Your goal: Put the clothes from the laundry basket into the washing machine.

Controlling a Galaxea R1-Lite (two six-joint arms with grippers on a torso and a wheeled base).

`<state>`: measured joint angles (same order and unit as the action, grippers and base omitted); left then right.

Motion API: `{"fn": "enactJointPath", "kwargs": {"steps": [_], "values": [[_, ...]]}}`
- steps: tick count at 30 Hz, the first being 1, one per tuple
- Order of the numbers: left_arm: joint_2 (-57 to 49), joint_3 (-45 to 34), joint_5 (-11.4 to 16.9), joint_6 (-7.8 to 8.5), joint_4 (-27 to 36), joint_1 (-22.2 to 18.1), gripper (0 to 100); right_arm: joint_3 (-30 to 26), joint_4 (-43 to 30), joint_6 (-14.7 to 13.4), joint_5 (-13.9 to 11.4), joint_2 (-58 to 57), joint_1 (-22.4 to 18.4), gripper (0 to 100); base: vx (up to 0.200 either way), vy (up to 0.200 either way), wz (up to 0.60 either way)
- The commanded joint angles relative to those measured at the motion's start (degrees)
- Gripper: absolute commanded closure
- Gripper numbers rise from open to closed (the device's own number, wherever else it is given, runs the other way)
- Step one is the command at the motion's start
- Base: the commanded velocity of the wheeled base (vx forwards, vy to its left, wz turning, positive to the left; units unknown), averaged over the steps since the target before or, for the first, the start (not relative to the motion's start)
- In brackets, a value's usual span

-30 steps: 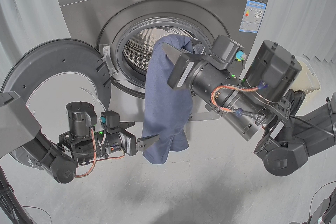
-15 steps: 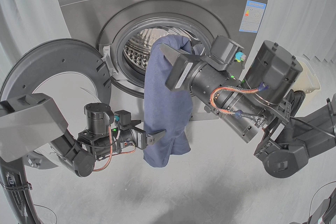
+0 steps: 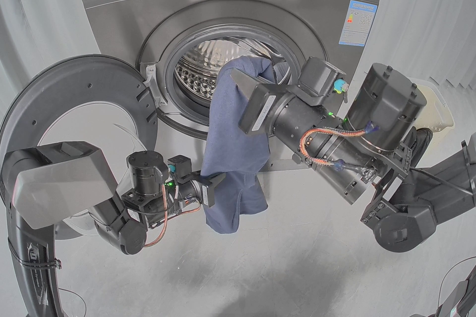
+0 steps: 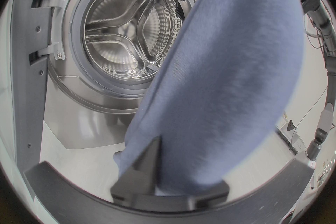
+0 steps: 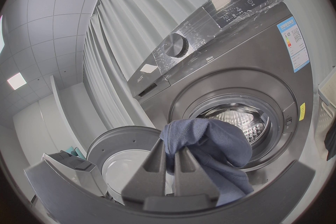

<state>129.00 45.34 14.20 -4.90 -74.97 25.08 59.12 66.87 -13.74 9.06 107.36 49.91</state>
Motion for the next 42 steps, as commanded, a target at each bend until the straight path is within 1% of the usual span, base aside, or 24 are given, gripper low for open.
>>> {"fn": "enactJointPath", "kwargs": {"steps": [1,2,3,4,6,9,11,14,18,25,26,28,31,36,37,38,40,42], "values": [[-6.22,-7.28,-0.14,-0.11,-3.87,-0.03,100,-0.50,0.02,0.03,-0.18,0.48,-1.92,100,0.000,0.000,0.00],[-6.92,-8.16,-0.05,-0.11,-4.22,-0.03,100,-0.50,0.02,0.03,-0.18,0.48,-2.10,100,0.000,0.000,0.00],[-9.91,-11.06,0.12,-0.20,-6.06,-0.29,100,-0.50,-0.07,0.03,-0.18,0.48,-2.62,100,0.000,0.000,0.00],[-10.44,-11.59,0.12,-0.20,-6.41,-0.38,100,-0.50,0.02,0.03,-0.18,0.57,-2.71,100,0.000,0.000,0.00],[-13.60,-15.28,0.30,-0.46,-9.67,-0.55,100,-0.59,-0.24,0.12,0.00,0.66,-4.03,100,0.000,0.000,0.00],[-15.71,-17.39,0.30,-1.95,-13.71,-0.47,100,-0.59,-0.24,0.47,-0.09,1.97,-6.05,100,0.000,0.000,0.00],[-16.68,-17.21,0.30,-2.57,-14.06,-0.29,100,-0.68,-0.16,0.47,-0.36,2.68,-6.67,100,0.000,0.000,0.00],[-18.70,-17.12,0.83,-3.01,-14.06,0.15,100,-1.64,0.20,0.47,-0.53,3.64,-7.02,100,0.000,0.000,0.00],[-18.70,-17.39,0.92,-3.01,-14.06,1.12,100,-2.52,2.22,0.64,-0.62,4.79,-7.11,100,0.000,0.000,0.00],[-18.08,-17.91,0.92,-2.83,-14.06,2.35,100,-2.70,2.22,1.08,-0.62,5.31,-7.11,100,0.000,0.000,0.00],[-18.17,-18.00,1.00,-2.92,-14.06,2.61,100,-2.70,2.30,1.87,-0.53,5.58,-7.72,0,0.000,0.000,0.00],[-18.26,-18.00,1.27,-2.92,-14.06,2.61,100,-3.05,1.60,1.96,-0.36,6.19,-8.51,0,0.000,0.000,0.00],[-18.35,-17.83,1.62,-3.27,-14.06,2.52,100,-5.42,1.51,2.31,-0.27,6.28,-8.86,0,0.000,0.000,0.00],[-18.79,-17.12,1.62,-5.73,-14.06,2.70,100,-12.89,1.95,4.16,-0.62,6.28,-8.60,0,0.000,0.000,0.00],[-18.79,-17.12,1.62,-5.73,-14.06,2.70,100,-12.89,1.95,4.16,-0.62,6.28,-8.60,0,0.000,0.000,0.00],[-18.87,-16.95,1.62,-6.26,-14.06,2.70,100,-15.27,2.13,4.69,-0.71,6.37,-8.51,0,0.000,0.000,0.00],[-18.96,-16.68,1.62,-6.44,-14.06,2.70,100,-16.67,2.13,4.86,-0.80,6.46,-8.42,0,0.000,0.000,0.00],[-19.23,-16.33,1.62,-7.05,-14.06,2.70,100,-17.90,2.13,4.95,-0.88,7.07,-8.25,0,0.000,0.000,0.00]]}}
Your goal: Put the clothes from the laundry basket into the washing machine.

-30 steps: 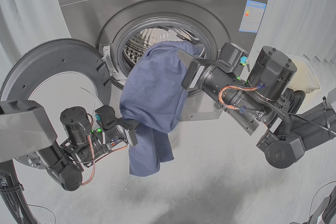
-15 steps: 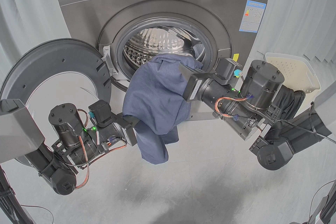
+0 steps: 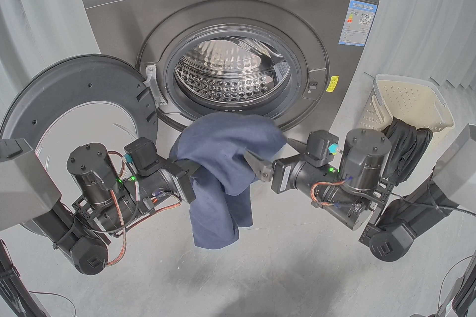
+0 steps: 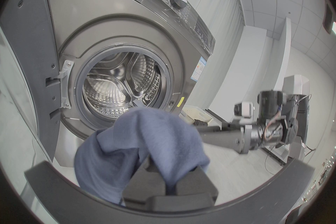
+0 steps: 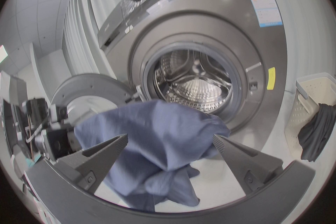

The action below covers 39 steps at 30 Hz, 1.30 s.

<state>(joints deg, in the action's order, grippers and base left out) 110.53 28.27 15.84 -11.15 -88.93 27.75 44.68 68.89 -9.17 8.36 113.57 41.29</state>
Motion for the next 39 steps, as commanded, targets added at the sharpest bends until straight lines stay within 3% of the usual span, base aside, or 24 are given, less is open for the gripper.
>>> {"fn": "enactJointPath", "kwargs": {"steps": [1,4,13,23,27,32,39], "values": [[-0.67,1.09,-0.19,-1.15,-0.10,0.03,100,-3.81,0.11,0.38,-0.19,0.95,0.37,0,0.000,0.000,0.00],[-0.67,1.79,-0.54,-1.85,-0.19,-0.06,100,-4.69,0.11,0.47,-0.19,1.04,0.55,0,0.000,0.000,0.00],[-0.67,1.70,-0.63,-1.50,-0.19,1.26,100,-6.36,0.28,1.17,-1.24,3.06,1.25,0,0.000,0.000,0.00],[0.12,0.73,-0.63,-1.06,-0.10,2.40,100,-1.70,3.18,1.17,-1.42,7.81,2.74,0,0.000,0.000,0.00],[-0.05,-1.55,-0.28,-0.89,-0.10,3.02,100,3.22,3.44,1.17,-0.80,8.51,1.07,0,0.000,0.000,0.00],[-0.05,-4.54,1.22,-0.54,-0.19,3.81,100,10.25,2.65,1.08,0.43,7.90,-4.46,0,0.000,0.000,0.00],[-0.93,-6.03,4.73,0.34,-0.28,3.89,100,10.78,2.48,0.91,0.69,8.51,-9.74,0,0.000,0.000,0.00]]}}
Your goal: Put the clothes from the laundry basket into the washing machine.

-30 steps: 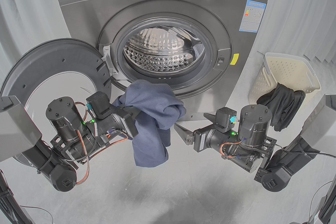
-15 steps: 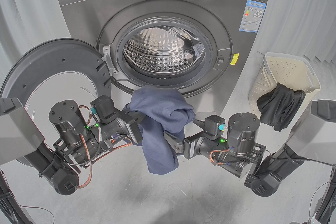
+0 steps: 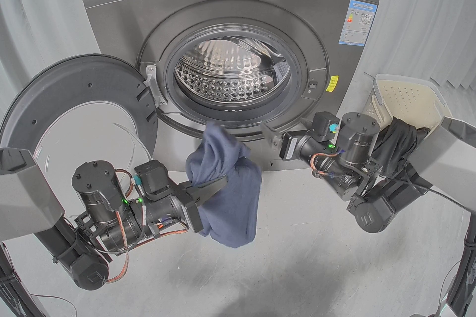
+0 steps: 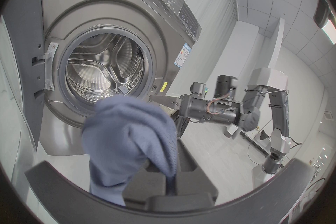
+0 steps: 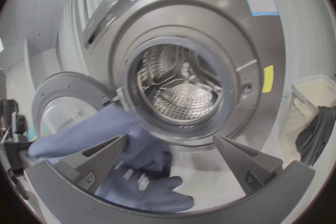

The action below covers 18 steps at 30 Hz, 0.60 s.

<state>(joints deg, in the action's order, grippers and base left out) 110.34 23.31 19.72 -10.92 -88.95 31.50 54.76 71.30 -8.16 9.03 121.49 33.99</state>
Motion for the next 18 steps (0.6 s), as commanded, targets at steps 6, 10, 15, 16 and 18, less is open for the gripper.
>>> {"fn": "enactJointPath", "kwargs": {"steps": [6,10,15,16,18], "values": [[-0.91,0.42,0.75,0.20,-0.25,-0.12,100,-1.15,0.42,-0.02,0.02,0.24,-1.29,0,0.000,0.000,0.00],[-0.56,2.18,0.23,0.20,-0.25,-0.39,100,-3.70,0.50,-0.02,-0.07,-0.47,0.82,0,0.000,0.000,0.00],[-0.91,5.34,-2.76,-0.33,-0.17,-0.48,100,-6.68,0.86,0.07,-0.68,-0.55,2.05,0,0.000,0.000,0.00],[-0.91,5.96,-3.38,-0.42,-0.17,-0.48,100,-7.30,0.86,0.07,-0.77,-0.64,2.22,0,0.000,0.000,0.00],[-1.00,7.19,-4.52,-0.42,-0.17,-0.48,100,-8.79,0.94,0.07,-0.86,-0.55,2.58,0,0.000,0.000,0.00]]}}
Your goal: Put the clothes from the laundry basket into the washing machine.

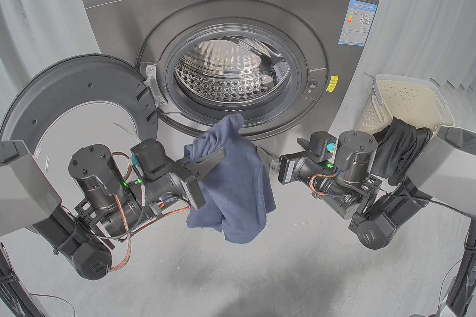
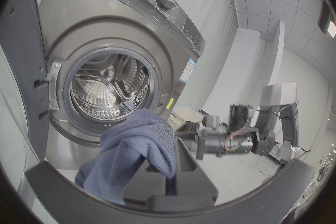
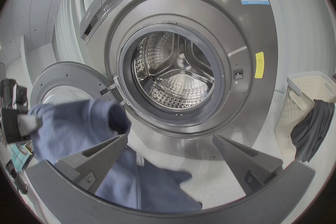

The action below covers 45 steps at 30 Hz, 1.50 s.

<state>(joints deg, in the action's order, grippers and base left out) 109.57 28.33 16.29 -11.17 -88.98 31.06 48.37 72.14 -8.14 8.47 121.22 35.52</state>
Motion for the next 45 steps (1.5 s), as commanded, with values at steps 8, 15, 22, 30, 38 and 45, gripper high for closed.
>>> {"fn": "enactJointPath", "kwargs": {"steps": [8,15,22,30,38,45], "values": [[-0.15,5.33,-4.16,-0.35,-0.14,-0.12,100,-6.62,1.95,0.23,-1.09,-0.29,2.97,0,0.000,0.000,0.00],[-0.23,6.39,-5.21,-0.96,-0.14,-0.12,100,-6.98,2.04,0.94,-1.18,-0.29,3.41,0,0.000,0.000,0.00],[-0.23,6.83,-5.21,-0.96,-0.14,-0.21,100,-6.62,2.12,0.76,-1.18,0.07,2.97,0,0.000,0.000,0.00],[-0.32,6.56,-5.04,-0.87,-0.14,-0.56,100,-7.06,2.30,0.32,-1.53,0.68,2.80,0,0.000,0.000,0.00],[-0.23,6.47,-4.86,-0.79,-0.14,-0.65,100,-11.19,6.17,-1.09,-6.89,1.30,2.97,0,0.000,0.000,0.00],[-0.32,6.56,-4.86,-0.70,-0.14,-0.65,100,-16.20,10.12,-7.50,-12.87,2.44,2.80,0,0.000,0.000,0.00]]}}
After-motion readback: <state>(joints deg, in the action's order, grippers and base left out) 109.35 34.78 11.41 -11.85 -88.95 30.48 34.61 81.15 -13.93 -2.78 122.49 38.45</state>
